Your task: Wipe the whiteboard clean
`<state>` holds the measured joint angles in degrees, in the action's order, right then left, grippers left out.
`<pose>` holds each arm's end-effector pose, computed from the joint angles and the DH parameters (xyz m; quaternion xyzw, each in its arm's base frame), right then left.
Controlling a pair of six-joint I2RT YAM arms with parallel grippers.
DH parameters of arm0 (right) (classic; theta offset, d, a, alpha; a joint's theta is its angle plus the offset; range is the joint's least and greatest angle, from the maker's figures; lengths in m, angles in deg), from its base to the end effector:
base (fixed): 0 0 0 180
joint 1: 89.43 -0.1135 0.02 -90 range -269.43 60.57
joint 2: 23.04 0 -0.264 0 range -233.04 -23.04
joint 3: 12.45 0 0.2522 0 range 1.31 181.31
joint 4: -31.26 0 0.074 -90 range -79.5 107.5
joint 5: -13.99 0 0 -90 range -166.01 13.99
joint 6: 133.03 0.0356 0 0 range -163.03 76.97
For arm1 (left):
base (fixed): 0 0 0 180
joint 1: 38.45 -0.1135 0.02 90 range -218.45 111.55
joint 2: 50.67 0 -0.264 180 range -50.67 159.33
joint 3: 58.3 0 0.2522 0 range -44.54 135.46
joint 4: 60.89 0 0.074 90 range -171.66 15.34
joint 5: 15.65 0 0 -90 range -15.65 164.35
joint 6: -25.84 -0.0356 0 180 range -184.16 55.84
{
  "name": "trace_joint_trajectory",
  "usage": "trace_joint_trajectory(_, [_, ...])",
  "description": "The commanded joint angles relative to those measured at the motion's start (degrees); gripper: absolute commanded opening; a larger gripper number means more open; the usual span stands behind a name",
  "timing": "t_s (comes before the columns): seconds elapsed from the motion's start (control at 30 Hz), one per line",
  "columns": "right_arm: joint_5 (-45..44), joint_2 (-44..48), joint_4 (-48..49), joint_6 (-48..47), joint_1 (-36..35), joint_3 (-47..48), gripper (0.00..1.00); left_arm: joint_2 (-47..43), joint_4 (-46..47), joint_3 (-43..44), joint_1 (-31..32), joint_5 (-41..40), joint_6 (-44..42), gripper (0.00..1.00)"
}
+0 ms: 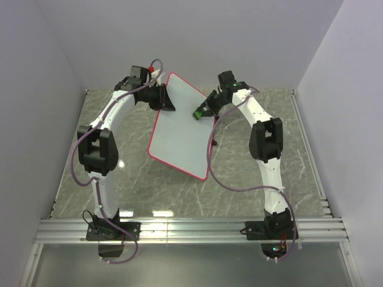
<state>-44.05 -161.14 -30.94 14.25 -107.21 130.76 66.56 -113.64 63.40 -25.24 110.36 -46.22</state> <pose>0.4935 0.1780 0.2248 0.2382 0.8941 0.3753 0.0551 0.4437 -0.1256 0.2912 0.0733 0.8925 -0.3692 0.2487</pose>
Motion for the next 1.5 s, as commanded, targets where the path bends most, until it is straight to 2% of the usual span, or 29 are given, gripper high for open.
trace_joint_trajectory(0.0, [-3.6, 5.6, -3.4, -4.3, 1.5, -3.3, 0.00, 5.0, -8.7, -3.2, 8.6, -7.9, -7.5, 0.34])
trace_joint_trajectory(0.03, [-3.8, 6.3, -3.4, -4.5, 1.9, -4.1, 0.00, 4.9, -8.7, -3.0, 8.5, -8.1, -7.0, 0.45])
trace_joint_trajectory(0.1, [-4.1, 8.2, -3.8, -5.5, 2.4, -5.8, 0.00, 4.1, -8.5, -2.3, 8.3, -8.6, -6.7, 0.53])
trace_joint_trajectory(0.13, [-4.4, 9.1, -3.9, -5.9, 2.7, -6.4, 0.00, 3.5, -8.3, -2.1, 8.3, -8.8, -6.3, 0.65])
trace_joint_trajectory(0.2, [-4.6, 10.0, -4.5, -6.6, 3.0, -6.9, 0.00, 3.0, -8.0, -1.7, 8.1, -9.5, -5.8, 0.74])
trace_joint_trajectory(0.23, [-5.0, 10.8, -4.6, -6.9, 3.1, -7.4, 0.00, 2.8, -8.0, -1.5, 8.0, -9.7, -5.5, 0.83])
trace_joint_trajectory(0.47, [-5.1, 12.0, -5.3, -7.5, 3.5, -7.1, 0.00, -0.7, -6.7, -1.1, 6.7, -13.1, -3.5, 0.98])
trace_joint_trajectory(0.63, [-5.0, 13.1, -5.1, -7.7, 3.6, -7.5, 0.00, -5.2, -4.4, -2.1, 4.3, -16.5, -0.5, 0.99])
trace_joint_trajectory(0.9, [-5.5, 15.4, -2.9, -8.2, 5.8, -10.7, 0.00, -19.7, 7.7, -9.3, -0.3, -19.4, 4.1, 0.99])
trace_joint_trajectory(1.07, [-6.9, 15.8, -3.1, -9.5, 7.3, -12.4, 0.00, -23.1, 7.1, -7.4, -0.6, -21.2, 3.3, 1.00])
trace_joint_trajectory(1.2, [-6.1, 19.2, 0.4, -8.9, 11.4, -20.1, 0.00, -24.6, 5.8, -8.7, -1.8, -23.3, 2.8, 0.99])
trace_joint_trajectory(1.23, [-6.6, 21.1, 1.5, -9.3, 12.5, -24.9, 0.00, -25.5, 5.3, -10.5, -2.0, -25.2, 2.7, 0.99])
trace_joint_trajectory(1.37, [-18.9, 24.5, -0.6, -14.6, 16.7, -32.4, 0.00, -28.7, 4.9, -15.8, -4.5, -29.0, 2.5, 0.99])
trace_joint_trajectory(1.4, [-25.9, 25.0, -1.6, -15.4, 17.3, -33.5, 0.00, -29.5, 5.1, -17.0, -4.9, -29.8, 2.6, 0.99])
trace_joint_trajectory(1.47, [-30.1, 26.0, -3.0, -17.4, 17.4, -36.7, 0.00, -32.1, 5.4, -20.8, -5.8, -32.2, 2.7, 0.99])
